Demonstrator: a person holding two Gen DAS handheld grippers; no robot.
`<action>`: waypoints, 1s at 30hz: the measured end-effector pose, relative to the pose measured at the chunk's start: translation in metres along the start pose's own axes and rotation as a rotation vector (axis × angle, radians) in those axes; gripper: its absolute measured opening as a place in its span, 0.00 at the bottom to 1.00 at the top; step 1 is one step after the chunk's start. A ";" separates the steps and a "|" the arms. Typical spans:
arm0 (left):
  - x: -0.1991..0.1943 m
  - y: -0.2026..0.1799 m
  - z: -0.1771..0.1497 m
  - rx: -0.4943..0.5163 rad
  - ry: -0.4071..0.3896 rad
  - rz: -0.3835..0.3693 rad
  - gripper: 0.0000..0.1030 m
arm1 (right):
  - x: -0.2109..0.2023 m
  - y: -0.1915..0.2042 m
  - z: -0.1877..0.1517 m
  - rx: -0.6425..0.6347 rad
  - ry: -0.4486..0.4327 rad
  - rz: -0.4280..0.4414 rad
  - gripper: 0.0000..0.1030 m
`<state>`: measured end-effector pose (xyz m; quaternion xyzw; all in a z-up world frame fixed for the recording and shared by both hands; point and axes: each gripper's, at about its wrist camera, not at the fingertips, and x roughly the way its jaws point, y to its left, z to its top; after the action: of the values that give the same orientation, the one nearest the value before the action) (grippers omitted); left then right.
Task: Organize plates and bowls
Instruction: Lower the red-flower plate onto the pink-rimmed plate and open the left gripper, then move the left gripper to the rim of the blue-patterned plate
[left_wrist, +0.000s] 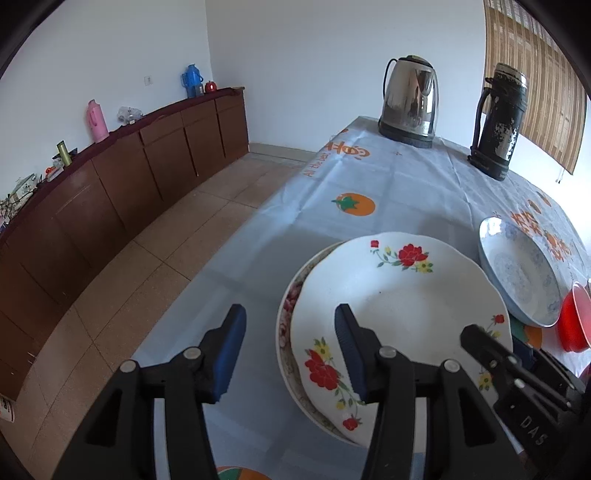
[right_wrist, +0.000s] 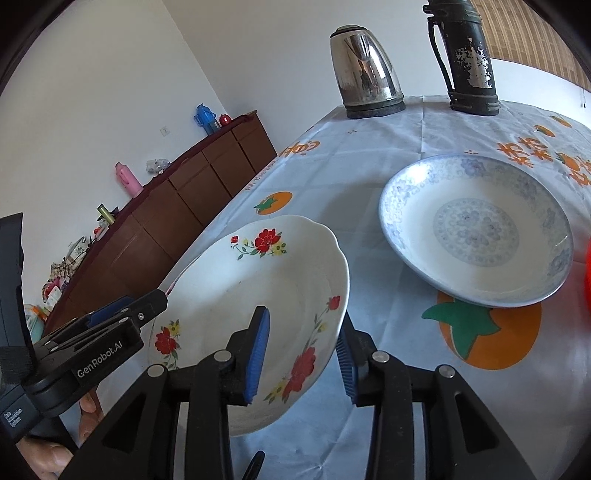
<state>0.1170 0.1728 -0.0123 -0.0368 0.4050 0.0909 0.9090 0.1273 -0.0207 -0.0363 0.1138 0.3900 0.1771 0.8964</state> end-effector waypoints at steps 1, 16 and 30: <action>-0.001 0.002 0.000 -0.010 0.000 -0.003 0.54 | 0.003 0.004 -0.001 -0.025 0.016 0.002 0.43; -0.027 -0.004 -0.013 0.008 -0.063 -0.045 0.59 | -0.064 -0.022 -0.014 -0.026 -0.225 -0.143 0.46; -0.037 -0.089 -0.041 0.189 -0.023 -0.224 0.59 | -0.127 -0.081 -0.058 0.091 -0.236 -0.212 0.46</action>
<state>0.0804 0.0751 -0.0127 0.0050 0.3946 -0.0491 0.9175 0.0223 -0.1419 -0.0196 0.1326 0.2996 0.0492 0.9435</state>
